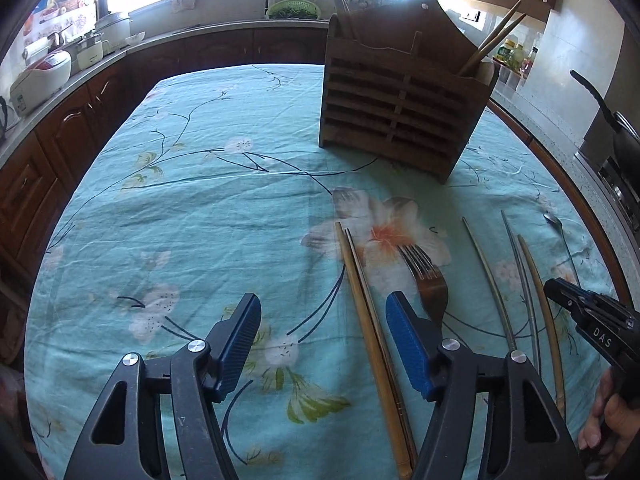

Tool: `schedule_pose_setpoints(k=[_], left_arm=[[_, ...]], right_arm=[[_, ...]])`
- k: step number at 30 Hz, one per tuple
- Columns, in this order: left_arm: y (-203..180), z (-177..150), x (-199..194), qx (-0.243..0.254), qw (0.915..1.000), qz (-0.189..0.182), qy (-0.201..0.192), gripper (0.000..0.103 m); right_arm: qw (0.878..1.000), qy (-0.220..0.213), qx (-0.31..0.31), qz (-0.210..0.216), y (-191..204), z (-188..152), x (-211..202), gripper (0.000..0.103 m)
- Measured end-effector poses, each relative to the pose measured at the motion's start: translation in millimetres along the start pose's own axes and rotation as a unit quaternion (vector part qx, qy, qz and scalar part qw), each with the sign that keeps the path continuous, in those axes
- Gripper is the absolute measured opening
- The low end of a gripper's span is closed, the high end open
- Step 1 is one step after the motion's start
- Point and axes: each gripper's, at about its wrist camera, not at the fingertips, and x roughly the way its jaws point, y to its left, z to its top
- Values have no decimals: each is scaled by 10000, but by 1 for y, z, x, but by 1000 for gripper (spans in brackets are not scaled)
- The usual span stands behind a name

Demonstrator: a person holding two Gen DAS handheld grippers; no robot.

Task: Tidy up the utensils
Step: 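Return both tools to the table and close each on a chopstick, then lift the held chopsticks with both tools and insert them into the wooden caddy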

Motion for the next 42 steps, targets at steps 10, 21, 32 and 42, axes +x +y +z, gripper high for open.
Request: schedule_pose_setpoints(k=[10,21,32,42], left_arm=[[-1,6,26,64,9996,7,263,49],[-10,16,40,546,9978,197,320,40],[-26,32,53,669,9971,129,347,15],[-16,36,58,546,9979,-213,291,3]], right_arm=[[9993,126,-301,-190,10,10,11,10],[9997,138,-112,-155,-10,13,10,7],[9992,35,-327,-219,5,34,31,9],[9997,50,28,249,-2,40,29,4]])
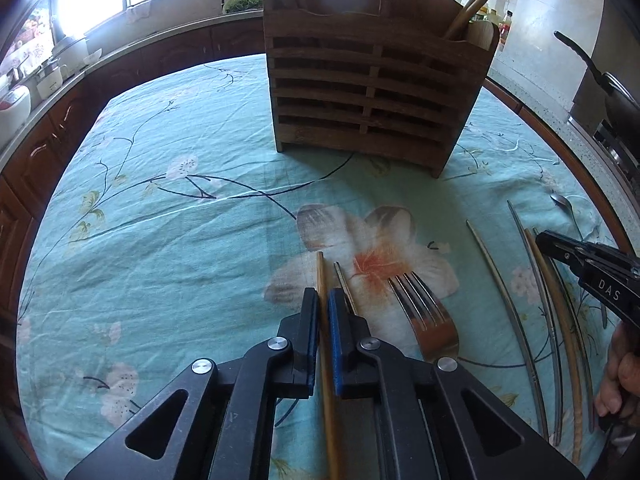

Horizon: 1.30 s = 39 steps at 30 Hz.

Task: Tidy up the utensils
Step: 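Lift the held chopsticks with both tools and insert them into the wooden caddy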

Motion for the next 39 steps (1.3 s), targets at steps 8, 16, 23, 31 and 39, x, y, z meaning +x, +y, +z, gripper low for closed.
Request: schedule_pose_setpoints(k=[8,16,23,31,39], left_arm=[[17,-6,-70,-279,9964,-529,-608,3],[37,-21,-160,-357,9839,-929,-1486,3],[55,-45,-221,-490,9721,-1166,-1976,3],[60,-45,-245,-462,9649,-1169,-2304,3],[62,-24,-233,-480,9615,-1154,-2449,3]], right_arm=[[9962,-754,13,433,12,4,-76,4],[9859,-1526,-11,691,21,13,-149,4],[9729,-2153,-54,837,30,29,-195,4],[9659,-2420,-136,905,40,50,-205,4],[9639,-2483,-180,942,46,66,-198,4]])
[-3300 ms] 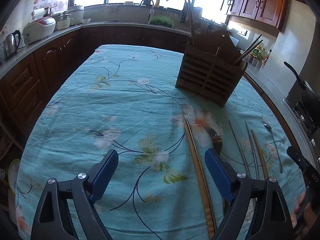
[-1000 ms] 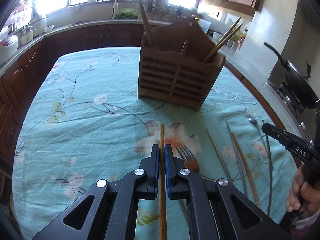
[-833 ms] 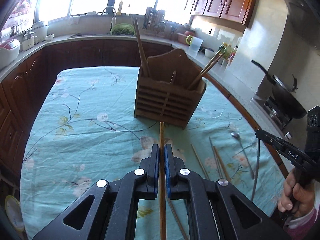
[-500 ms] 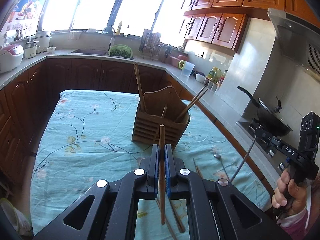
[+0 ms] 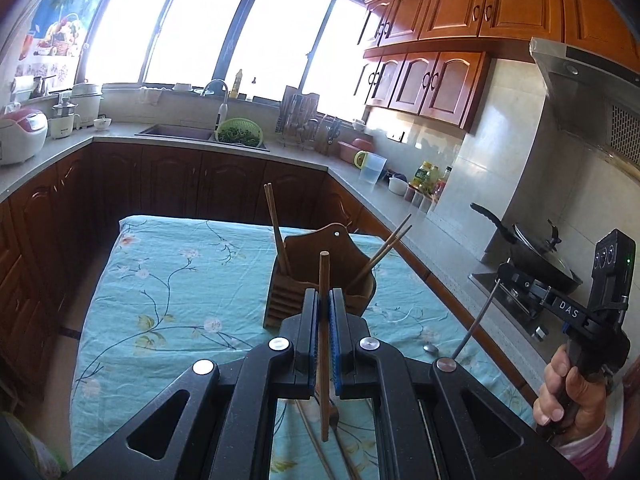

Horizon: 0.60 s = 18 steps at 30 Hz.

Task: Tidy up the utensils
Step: 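Lift the held chopsticks with both tools and insert them into the wooden caddy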

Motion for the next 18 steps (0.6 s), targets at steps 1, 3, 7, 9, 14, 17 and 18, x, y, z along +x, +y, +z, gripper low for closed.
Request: schedule_pose_setpoints(k=[1,3,7,9,14,17,18], left_arm=[[0,2,2,6,10000,13,-14,3],[1,8,6,5,10000,20,-79,3],[2,24,15,19,9996,82,-280,3],[3,35,20,41,9988,196,-436,3],[0,71,40,43,9967,247,-768,3],[-2,91,55,108,9948,318,-958,3],[-3,97,62,113,9942,353,-1005,3]], right_arm=[[10000,-15,0,3,0,2,1,4],[10000,-82,8,-2,0,7,5,4],[9996,-279,53,46,1,23,12,4],[9991,-428,52,31,2,34,18,4],[9967,-806,91,-41,3,68,39,4],[9950,-979,217,-24,-1,86,52,4],[9946,-1003,249,-37,-2,91,57,4]])
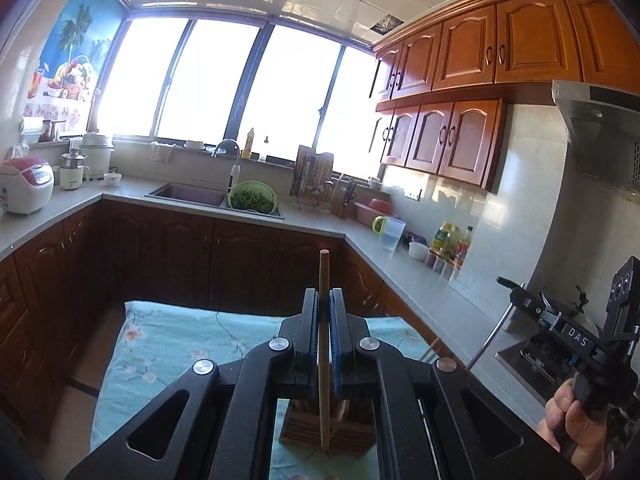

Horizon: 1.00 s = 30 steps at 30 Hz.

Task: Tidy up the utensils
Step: 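Lift the held chopsticks with both tools and insert them into the wooden caddy, then open both tools to release the chopsticks inside the caddy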

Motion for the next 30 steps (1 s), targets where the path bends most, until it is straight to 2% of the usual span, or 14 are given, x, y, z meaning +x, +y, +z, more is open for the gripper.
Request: schedule_pose_setpoints(k=[5,14,23,30], left_arm=[[1,-7,47,-143,9998,124,-63,3],[3,-57,113,-227,9985,258,436,3],[19,-75,134,-298,9953,362,850,4],[19,-63,136,-289,9944,425,918,5]], right_arm=[[10000,-45,50,-56,-4,-2,26,4],[9994,216,8,-285,-19,-58,54,4],[9961,788,187,-353,-35,-94,73,4],[9955,840,186,-395,-37,-92,74,5]])
